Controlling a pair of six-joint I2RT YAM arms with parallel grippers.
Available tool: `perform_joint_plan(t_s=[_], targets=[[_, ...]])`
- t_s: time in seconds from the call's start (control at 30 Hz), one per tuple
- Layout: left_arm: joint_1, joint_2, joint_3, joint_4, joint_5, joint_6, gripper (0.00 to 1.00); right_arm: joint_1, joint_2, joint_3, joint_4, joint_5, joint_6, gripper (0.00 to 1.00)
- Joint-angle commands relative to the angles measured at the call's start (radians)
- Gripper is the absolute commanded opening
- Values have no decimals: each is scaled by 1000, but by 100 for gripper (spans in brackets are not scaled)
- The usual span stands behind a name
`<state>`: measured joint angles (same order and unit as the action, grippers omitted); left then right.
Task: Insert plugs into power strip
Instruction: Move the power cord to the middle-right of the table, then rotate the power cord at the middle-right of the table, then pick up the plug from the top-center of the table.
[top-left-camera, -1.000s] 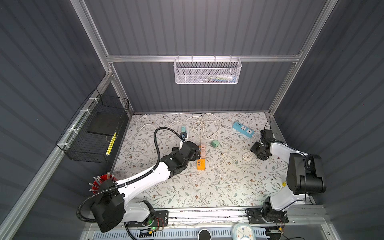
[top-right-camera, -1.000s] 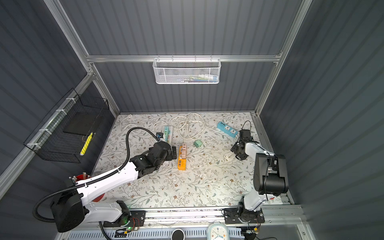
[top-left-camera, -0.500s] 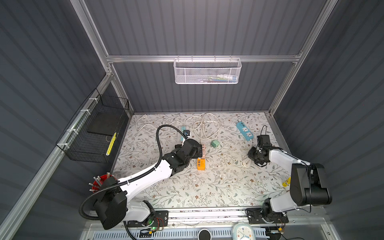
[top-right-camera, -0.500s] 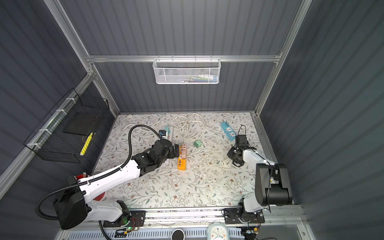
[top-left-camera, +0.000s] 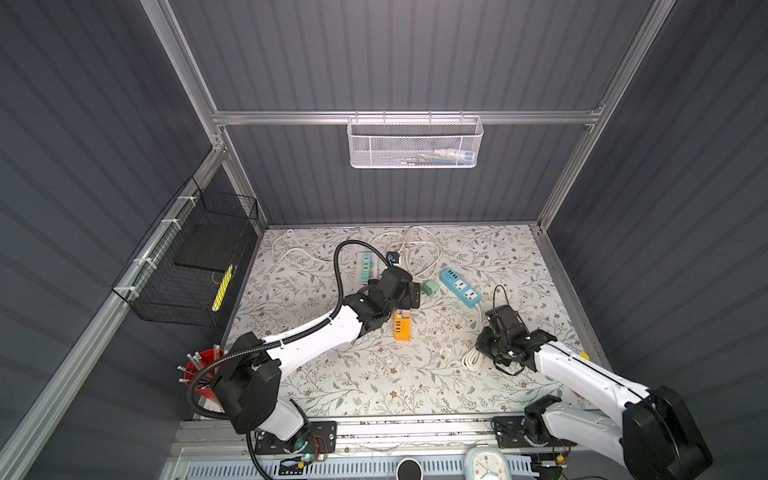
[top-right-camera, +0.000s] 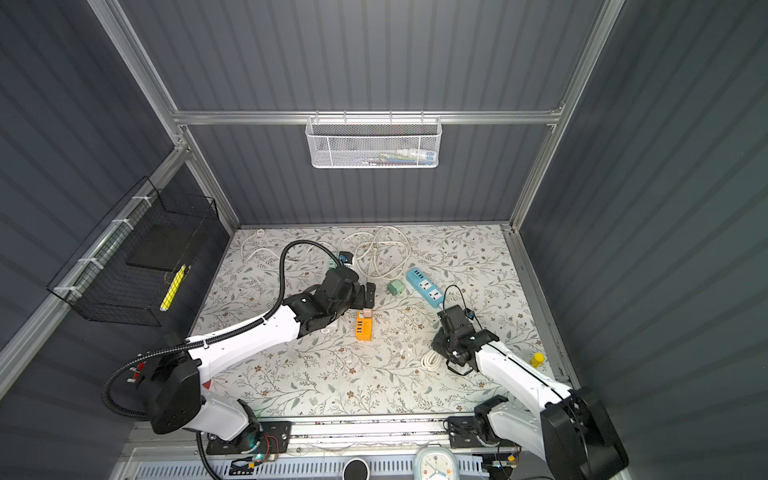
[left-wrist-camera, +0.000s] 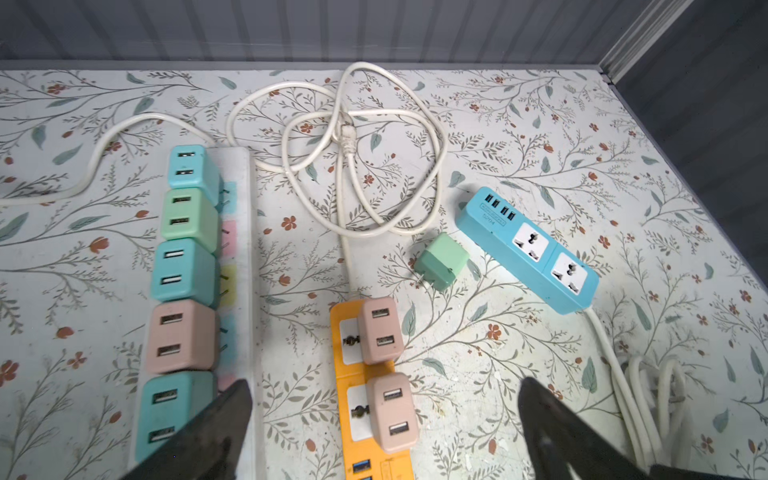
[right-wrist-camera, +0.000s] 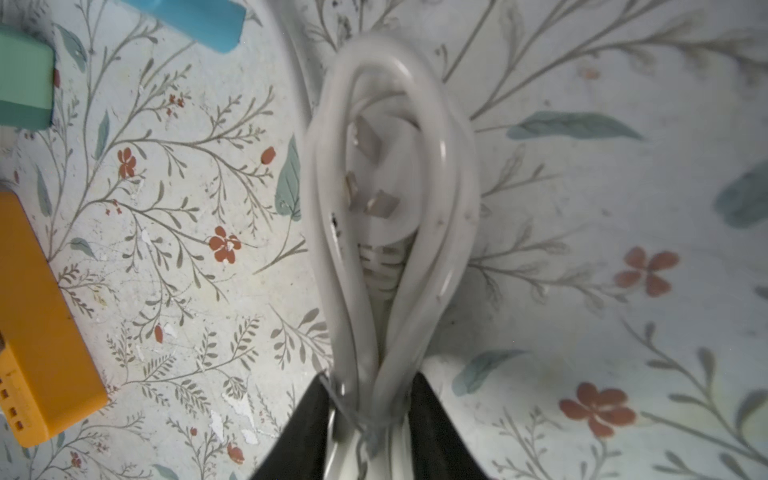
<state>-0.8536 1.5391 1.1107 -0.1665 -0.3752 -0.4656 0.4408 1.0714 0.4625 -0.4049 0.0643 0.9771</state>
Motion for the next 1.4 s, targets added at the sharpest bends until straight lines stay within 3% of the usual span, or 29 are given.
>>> perform_joint_plan(t_s=[0.0, 0.17, 0.57, 0.7, 0.83, 0.97, 1.1, 1.2, 1.37], targets=[[6, 52, 59, 4, 75, 86, 98, 25, -17, -15, 40, 36, 87, 43], [5, 197, 195, -66, 85, 169, 97, 41, -14, -32, 81, -34, 68, 62], [5, 449, 489, -132, 170, 322, 98, 151, 13, -55, 271, -165, 146, 64], [5, 529, 573, -188, 196, 392, 97, 151, -73, -19, 165, -149, 99, 65], [6, 588, 616, -228, 223, 469, 90, 146, -176, 86, -78, 12, -25, 70], [11, 639, 655, -264, 263, 561, 82, 62, -190, 216, -228, 147, -180, 76], [16, 711, 765, -346, 315, 664, 76, -140, -175, 265, -167, 21, -277, 78], [22, 771, 857, -426, 304, 700, 69, -189, -146, 309, -163, 0, -313, 79], [48, 824, 915, -462, 295, 670, 69, -211, -114, 310, -142, -33, -335, 80]])
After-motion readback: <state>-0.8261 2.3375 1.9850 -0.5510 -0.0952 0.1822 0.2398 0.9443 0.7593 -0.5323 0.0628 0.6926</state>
